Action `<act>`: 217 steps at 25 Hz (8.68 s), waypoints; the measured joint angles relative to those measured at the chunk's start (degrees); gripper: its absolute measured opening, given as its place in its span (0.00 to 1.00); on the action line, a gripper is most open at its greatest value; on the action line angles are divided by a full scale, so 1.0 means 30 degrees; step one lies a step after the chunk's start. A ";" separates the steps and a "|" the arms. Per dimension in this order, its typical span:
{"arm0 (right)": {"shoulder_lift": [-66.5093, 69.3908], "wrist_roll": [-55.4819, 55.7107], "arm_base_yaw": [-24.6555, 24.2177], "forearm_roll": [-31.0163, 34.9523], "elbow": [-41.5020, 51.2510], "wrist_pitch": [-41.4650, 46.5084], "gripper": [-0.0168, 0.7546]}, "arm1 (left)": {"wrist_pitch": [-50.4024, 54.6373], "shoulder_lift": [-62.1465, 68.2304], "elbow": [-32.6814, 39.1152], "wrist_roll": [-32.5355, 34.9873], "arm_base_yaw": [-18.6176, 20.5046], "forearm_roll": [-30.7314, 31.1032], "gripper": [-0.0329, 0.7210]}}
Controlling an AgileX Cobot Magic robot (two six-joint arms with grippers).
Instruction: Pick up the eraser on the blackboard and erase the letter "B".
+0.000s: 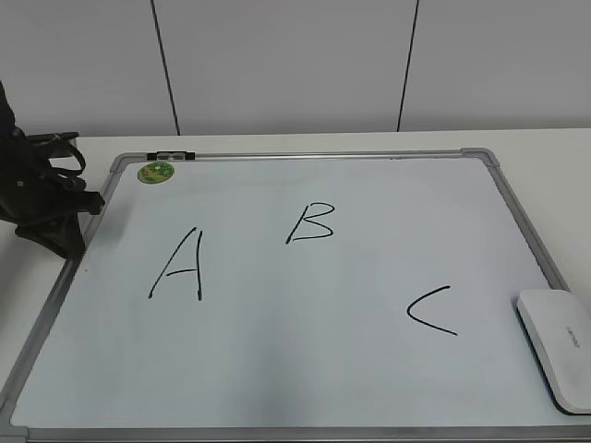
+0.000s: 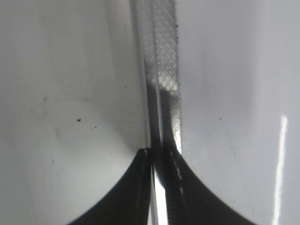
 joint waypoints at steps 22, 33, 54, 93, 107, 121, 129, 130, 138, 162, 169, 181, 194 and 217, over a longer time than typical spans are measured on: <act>1.6831 -0.1631 0.0000 0.1651 -0.1145 -0.4497 0.88 | 0.0000 0.0000 0.0000 0.0000 0.0000 -0.0034 0.13; 2.0682 -0.1671 0.0000 0.1457 -0.2494 -0.5981 0.86 | 0.0000 0.0000 0.0000 0.0000 0.0000 -0.0069 0.13; 2.0764 -0.1927 0.0087 0.1117 -0.4788 -0.3825 0.70 | 0.0000 0.0000 0.0000 0.0000 0.0000 -0.0069 0.14; 3.7457 -0.2806 0.6697 0.0608 -2.9644 0.3939 0.70 | 0.0085 0.0000 -0.0043 0.0000 0.0000 -0.0336 0.14; 3.7541 -0.3404 1.1079 0.0051 -2.9724 0.3761 0.70 | 0.0085 0.0000 -0.0043 0.0000 0.0000 -0.0381 0.15; 3.7541 -0.2028 0.8977 -0.0506 -2.9724 0.3801 0.70 | 0.0014 0.0032 -0.0043 0.0000 0.0000 -0.0518 0.15; 3.7462 -0.1185 0.6929 -0.2693 -2.9837 0.4021 0.70 | -0.0021 0.0032 -0.0043 0.0000 0.0000 -0.0536 0.15; 3.7376 -0.1185 0.6832 -0.2777 -2.9837 0.4142 0.70 | -0.0021 0.0032 -0.0043 0.0000 0.0000 -0.0536 0.15; 3.4441 -0.1185 0.6081 -0.3019 -2.9334 0.5760 0.70 | -0.0021 0.0032 -0.0043 0.0000 0.0000 -0.0536 0.15; 2.7412 -0.0551 -0.0286 0.0243 -1.4450 -0.1565 0.70 | -0.0021 0.0032 -0.0043 0.0000 0.0000 -0.0565 0.16; 2.8398 -0.0269 -0.0286 0.0317 -1.4406 -0.2555 0.70 | 0.0015 0.0032 -0.0043 0.0000 0.0000 -0.0585 0.16; 2.9142 0.0125 -0.0286 0.0317 -1.4509 -0.2907 0.79 | 0.0015 0.0032 -0.0043 0.0000 0.0000 -0.0585 0.16; 2.6315 -0.0151 -0.0209 -0.0191 -1.8315 0.1914 0.84 | 0.3575 -0.1402 -0.3193 0.0000 0.0215 -0.0462 0.71; 0.8243 -0.1318 -0.0093 -0.0228 -0.9056 0.4980 0.80 | 0.7628 -2.0756 0.2668 -0.0104 -0.0759 -0.0497 0.72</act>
